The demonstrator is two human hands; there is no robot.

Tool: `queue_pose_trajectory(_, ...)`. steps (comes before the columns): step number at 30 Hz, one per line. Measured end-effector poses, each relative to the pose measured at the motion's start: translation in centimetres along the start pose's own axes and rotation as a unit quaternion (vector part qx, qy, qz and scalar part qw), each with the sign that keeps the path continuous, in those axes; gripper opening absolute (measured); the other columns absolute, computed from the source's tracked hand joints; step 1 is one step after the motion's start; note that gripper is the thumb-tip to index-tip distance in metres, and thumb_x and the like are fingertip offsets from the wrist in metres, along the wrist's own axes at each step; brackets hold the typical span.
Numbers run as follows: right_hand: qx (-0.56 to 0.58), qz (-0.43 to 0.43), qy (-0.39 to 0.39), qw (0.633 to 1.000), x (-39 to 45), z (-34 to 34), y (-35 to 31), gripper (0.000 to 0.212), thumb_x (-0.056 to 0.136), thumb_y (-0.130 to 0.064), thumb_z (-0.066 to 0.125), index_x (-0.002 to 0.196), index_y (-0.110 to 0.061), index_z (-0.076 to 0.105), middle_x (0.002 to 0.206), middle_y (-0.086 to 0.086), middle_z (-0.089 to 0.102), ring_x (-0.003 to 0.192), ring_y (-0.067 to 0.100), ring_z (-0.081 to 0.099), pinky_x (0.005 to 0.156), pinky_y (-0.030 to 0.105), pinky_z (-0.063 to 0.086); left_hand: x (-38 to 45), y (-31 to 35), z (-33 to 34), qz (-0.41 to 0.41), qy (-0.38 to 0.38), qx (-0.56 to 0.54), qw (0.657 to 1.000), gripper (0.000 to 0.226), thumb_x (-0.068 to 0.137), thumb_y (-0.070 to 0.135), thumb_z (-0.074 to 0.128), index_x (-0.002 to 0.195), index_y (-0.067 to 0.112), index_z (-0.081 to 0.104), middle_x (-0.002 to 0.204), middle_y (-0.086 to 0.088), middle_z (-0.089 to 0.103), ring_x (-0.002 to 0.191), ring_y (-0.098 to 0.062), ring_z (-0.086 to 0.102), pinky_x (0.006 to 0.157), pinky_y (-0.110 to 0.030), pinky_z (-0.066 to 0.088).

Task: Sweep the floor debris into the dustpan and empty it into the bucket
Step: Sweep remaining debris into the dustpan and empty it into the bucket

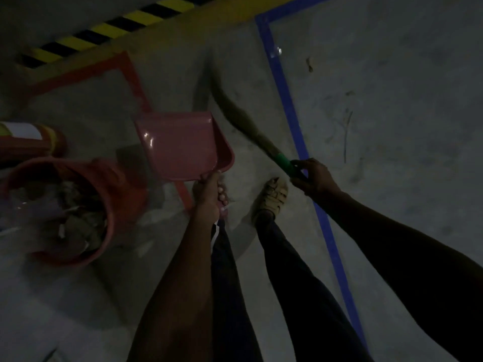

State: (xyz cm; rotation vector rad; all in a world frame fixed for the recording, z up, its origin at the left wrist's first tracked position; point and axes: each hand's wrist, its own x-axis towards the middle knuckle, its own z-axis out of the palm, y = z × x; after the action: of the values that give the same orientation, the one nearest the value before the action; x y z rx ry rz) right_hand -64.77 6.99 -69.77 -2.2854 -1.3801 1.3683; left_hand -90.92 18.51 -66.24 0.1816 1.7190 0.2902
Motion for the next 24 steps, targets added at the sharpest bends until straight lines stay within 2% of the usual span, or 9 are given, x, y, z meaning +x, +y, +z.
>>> queue_pose_trajectory(3, -0.049, -0.031, -0.072, 0.996, 3.7, 3.6, 2.0, 0.048, 0.096, -0.028, 0.064, 0.141, -0.017, 0.054, 0.117, 0.012, 0.055, 0.097, 0.028, 0.059, 0.080, 0.039, 0.052, 3.6, -2.0, 0.8, -0.026, 0.010, -0.003, 1.000, 0.038, 0.091, 0.023, 0.069, 0.061, 0.016, 0.045, 0.046, 0.003, 0.039, 0.033, -0.009, 0.029, 0.035, -0.016, 0.027)
queue_pose_trajectory(6, -0.098, -0.036, -0.105, 0.989, 6.0, 6.0, 4.7, 0.041, 0.099, -0.029, 0.056, 0.139, -0.022, 0.055, 0.116, 0.011, 0.054, 0.095, 0.026, 0.058, 0.079, 0.040, 0.054, 6.4, -3.5, 1.6, -0.033, 0.015, -0.001, 0.999, 0.039, 0.093, 0.020, 0.065, 0.062, 0.015, 0.042, 0.042, 0.004, 0.038, 0.031, -0.009, 0.029, 0.035, -0.016, 0.026)
queue_pose_trajectory(10, -0.142, 0.020, -0.044, 0.989, 7.0, 6.5, 9.0, 0.038, 0.099, -0.031, 0.053, 0.136, -0.020, 0.053, 0.117, 0.011, 0.051, 0.084, 0.023, 0.058, 0.070, 0.039, 0.055, 9.3, -4.1, 2.9, -0.027, 0.025, 0.039, 0.999, 0.040, 0.094, 0.022, 0.066, 0.062, 0.016, 0.042, 0.043, 0.004, 0.039, 0.031, -0.008, 0.030, 0.035, -0.016, 0.025)
queue_pose_trajectory(12, -0.131, 0.052, -0.009, 0.990, 6.7, 6.1, 10.7, 0.043, 0.099, -0.028, 0.054, 0.140, -0.017, 0.050, 0.122, 0.014, 0.048, 0.081, 0.028, 0.058, 0.071, 0.045, 0.056, 10.4, -4.0, 3.6, -0.016, 0.029, 0.060, 0.998, 0.039, 0.092, 0.024, 0.067, 0.063, 0.016, 0.043, 0.043, 0.004, 0.040, 0.031, -0.009, 0.031, 0.036, -0.017, 0.025)
queue_pose_trajectory(14, -0.128, 0.071, 0.024, 0.989, 6.0, 5.9, 12.3, 0.047, 0.098, -0.027, 0.054, 0.143, -0.015, 0.047, 0.127, 0.018, 0.046, 0.073, 0.033, 0.058, 0.065, 0.047, 0.055, 11.3, -3.7, 4.6, -0.009, 0.037, 0.075, 0.996, 0.039, 0.091, 0.025, 0.068, 0.063, 0.017, 0.043, 0.044, 0.003, 0.041, 0.031, -0.009, 0.032, 0.038, -0.018, 0.026)
queue_pose_trajectory(17, -0.118, 0.093, 0.053, 0.987, 4.5, 5.8, 13.7, 0.050, 0.097, -0.031, 0.053, 0.144, -0.017, 0.041, 0.135, 0.016, 0.039, 0.060, 0.029, 0.050, 0.054, 0.039, 0.048, 12.3, -3.1, 6.5, 0.005, 0.034, 0.075, 0.997, 0.039, 0.091, 0.024, 0.068, 0.062, 0.016, 0.043, 0.045, 0.002, 0.041, 0.032, -0.010, 0.033, 0.039, -0.018, 0.026)
queue_pose_trajectory(21, -0.075, 0.059, 0.084, 0.992, 2.7, 6.0, 13.4, 0.052, 0.096, -0.026, 0.057, 0.142, -0.007, 0.042, 0.136, 0.018, 0.038, 0.057, 0.033, 0.054, 0.051, 0.037, 0.046, 13.0, -2.2, 9.4, 0.033, 0.025, 0.081, 0.996, 0.037, 0.092, 0.023, 0.067, 0.063, 0.014, 0.045, 0.041, 0.003, 0.041, 0.028, -0.009, 0.033, 0.036, -0.014, 0.026)
queue_pose_trajectory(24, -0.046, 0.024, 0.116, 0.992, 3.6, 6.4, 12.4, 0.053, 0.095, -0.022, 0.062, 0.141, -0.007, 0.040, 0.135, 0.020, 0.041, 0.059, 0.033, 0.057, 0.049, 0.040, 0.053, 13.1, -1.3, 11.5, 0.058, 0.018, 0.085, 0.995, 0.037, 0.092, 0.022, 0.066, 0.064, 0.014, 0.043, 0.043, 0.001, 0.041, 0.028, -0.009, 0.033, 0.035, -0.013, 0.026)
